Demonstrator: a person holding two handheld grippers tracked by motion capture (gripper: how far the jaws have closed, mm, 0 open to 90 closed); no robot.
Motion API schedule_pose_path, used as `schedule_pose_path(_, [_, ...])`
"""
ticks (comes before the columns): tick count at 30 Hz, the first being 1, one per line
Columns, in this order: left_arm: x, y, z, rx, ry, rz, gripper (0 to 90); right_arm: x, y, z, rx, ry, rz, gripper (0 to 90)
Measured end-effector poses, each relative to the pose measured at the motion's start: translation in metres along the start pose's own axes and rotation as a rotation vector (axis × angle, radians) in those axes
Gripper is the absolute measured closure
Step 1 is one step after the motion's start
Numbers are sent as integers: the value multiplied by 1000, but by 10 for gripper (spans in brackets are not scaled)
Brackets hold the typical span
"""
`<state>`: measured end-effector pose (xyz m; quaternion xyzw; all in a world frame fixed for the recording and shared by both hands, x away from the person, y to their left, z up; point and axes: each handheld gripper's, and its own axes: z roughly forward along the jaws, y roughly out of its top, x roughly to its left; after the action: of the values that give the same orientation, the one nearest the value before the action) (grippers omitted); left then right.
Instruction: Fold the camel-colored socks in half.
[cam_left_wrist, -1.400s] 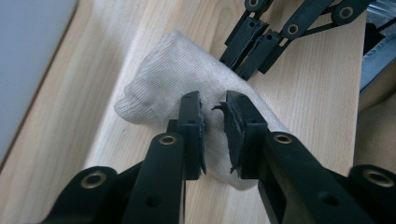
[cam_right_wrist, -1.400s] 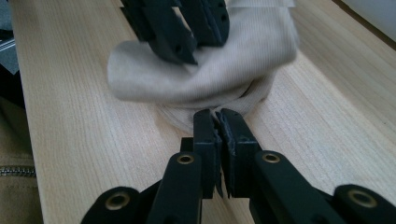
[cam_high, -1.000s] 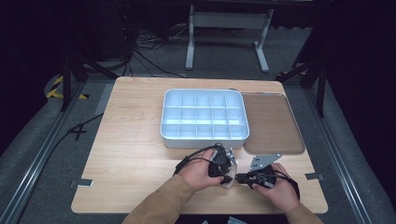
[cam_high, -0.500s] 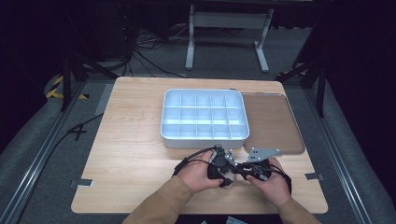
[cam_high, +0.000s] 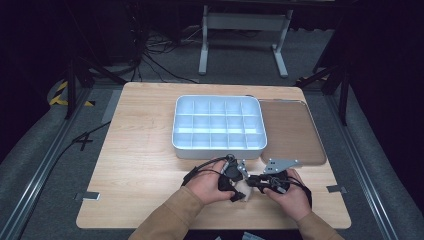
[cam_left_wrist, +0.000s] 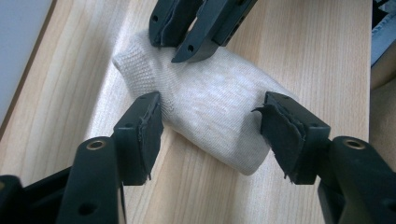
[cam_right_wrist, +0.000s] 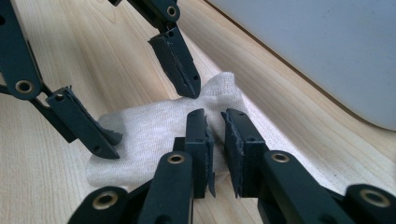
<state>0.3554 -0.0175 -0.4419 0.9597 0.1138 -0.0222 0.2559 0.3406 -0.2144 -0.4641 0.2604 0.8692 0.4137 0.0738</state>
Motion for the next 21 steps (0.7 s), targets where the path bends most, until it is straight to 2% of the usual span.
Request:
schedule_pose_path(4, [-2, -1, 5, 22, 5, -10, 339, 0, -1, 0, 8, -7, 2, 759])
schedule_pose_path(5, [-2, 0, 5, 34, 12, 1, 339, 1, -1, 1, 12, -13, 9, 742])
schedule_pose_path(7, [-2, -1, 6, 61, 19, -6, 330, 2, 0, -1, 20, -33, 12, 672])
schedule_pose_path(8, [-2, -1, 8, 65, 18, -12, 325, 4, 1, -2, 27, -46, 21, 627])
schedule_pose_path(12, [-3, 0, 9, 74, 19, -8, 337, 6, 4, -5, 30, -52, 46, 565])
schedule_pose_path(14, [-4, 0, 9, 78, 23, -6, 342, 9, 3, -4, 37, -50, 82, 506])
schedule_pose_path(21, [-5, 0, 10, 92, 7, -5, 370, 13, -1, -2, 68, -96, 141, 418])
